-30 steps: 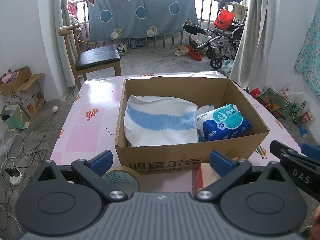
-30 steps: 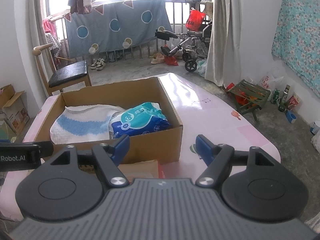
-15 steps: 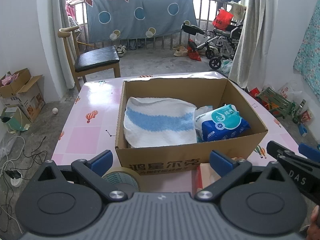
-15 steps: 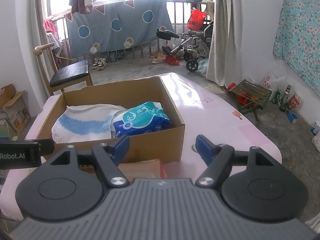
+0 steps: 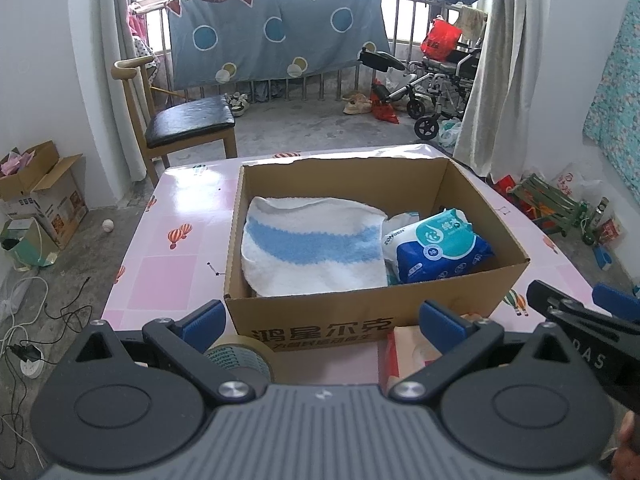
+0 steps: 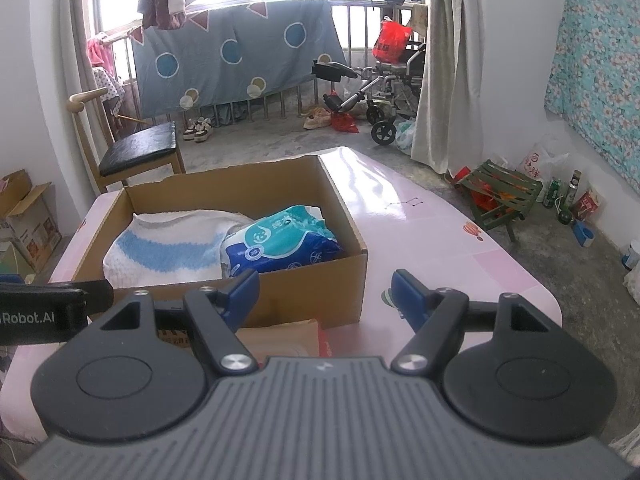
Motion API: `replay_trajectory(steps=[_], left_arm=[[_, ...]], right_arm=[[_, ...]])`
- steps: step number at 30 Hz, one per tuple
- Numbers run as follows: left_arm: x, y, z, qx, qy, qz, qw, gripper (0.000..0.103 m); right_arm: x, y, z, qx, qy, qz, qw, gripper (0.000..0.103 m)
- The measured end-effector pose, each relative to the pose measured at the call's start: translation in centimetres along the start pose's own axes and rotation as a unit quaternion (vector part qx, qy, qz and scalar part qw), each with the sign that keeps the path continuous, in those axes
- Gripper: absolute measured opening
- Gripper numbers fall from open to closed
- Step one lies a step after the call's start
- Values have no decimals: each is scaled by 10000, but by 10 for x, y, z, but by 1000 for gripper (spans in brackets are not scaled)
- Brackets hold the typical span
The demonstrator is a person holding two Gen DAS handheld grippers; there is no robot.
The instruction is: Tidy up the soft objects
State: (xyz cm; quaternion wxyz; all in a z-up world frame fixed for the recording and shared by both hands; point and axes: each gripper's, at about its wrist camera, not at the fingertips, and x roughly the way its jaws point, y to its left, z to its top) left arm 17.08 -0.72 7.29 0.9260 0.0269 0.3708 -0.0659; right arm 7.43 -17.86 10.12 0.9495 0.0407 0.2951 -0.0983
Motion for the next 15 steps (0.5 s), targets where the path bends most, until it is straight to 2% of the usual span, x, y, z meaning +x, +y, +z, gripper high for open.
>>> replay_trajectory(steps=[15], left_arm=[[1, -3, 0, 2, 1, 32, 10000, 103]], right_arm=[[1, -4, 2, -12, 26, 65, 10000, 73]])
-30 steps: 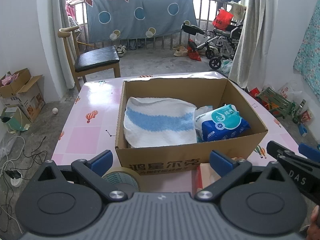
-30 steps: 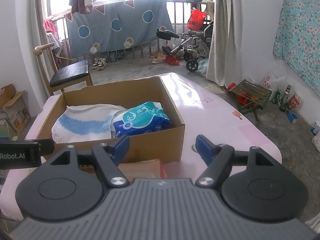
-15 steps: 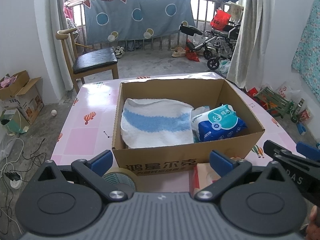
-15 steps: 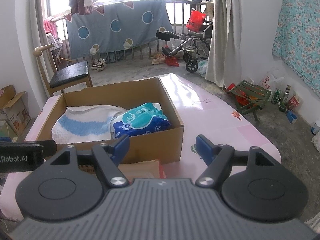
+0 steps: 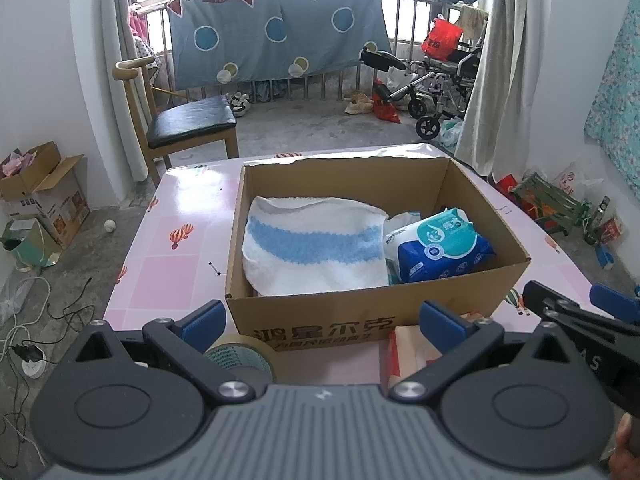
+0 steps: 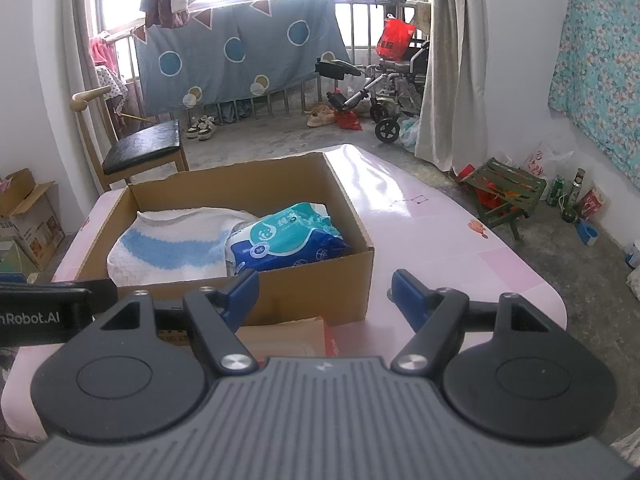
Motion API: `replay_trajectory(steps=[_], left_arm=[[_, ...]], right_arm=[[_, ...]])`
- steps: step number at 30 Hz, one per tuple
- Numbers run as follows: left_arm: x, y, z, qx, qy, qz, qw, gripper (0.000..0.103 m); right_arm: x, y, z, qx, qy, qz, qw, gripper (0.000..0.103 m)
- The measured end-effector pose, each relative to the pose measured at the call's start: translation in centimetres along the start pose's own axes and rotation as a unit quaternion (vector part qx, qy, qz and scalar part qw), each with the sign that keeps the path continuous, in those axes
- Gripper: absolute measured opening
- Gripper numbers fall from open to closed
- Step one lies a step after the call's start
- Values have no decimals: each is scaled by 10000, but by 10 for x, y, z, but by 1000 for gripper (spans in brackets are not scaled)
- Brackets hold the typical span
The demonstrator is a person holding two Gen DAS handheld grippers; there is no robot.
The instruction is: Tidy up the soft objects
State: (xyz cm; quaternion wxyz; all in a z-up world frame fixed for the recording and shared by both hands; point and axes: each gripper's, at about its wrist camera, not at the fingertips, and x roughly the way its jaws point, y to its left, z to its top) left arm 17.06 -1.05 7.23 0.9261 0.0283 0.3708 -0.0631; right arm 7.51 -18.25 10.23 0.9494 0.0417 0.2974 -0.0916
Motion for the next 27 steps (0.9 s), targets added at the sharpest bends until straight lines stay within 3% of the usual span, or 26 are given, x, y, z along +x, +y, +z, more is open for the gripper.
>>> replay_trajectory(steps=[27], left_arm=[[-3, 7, 0, -53, -1, 10, 10000, 103]], right_arm=[[1, 2, -2, -41, 43, 5, 10000, 74]])
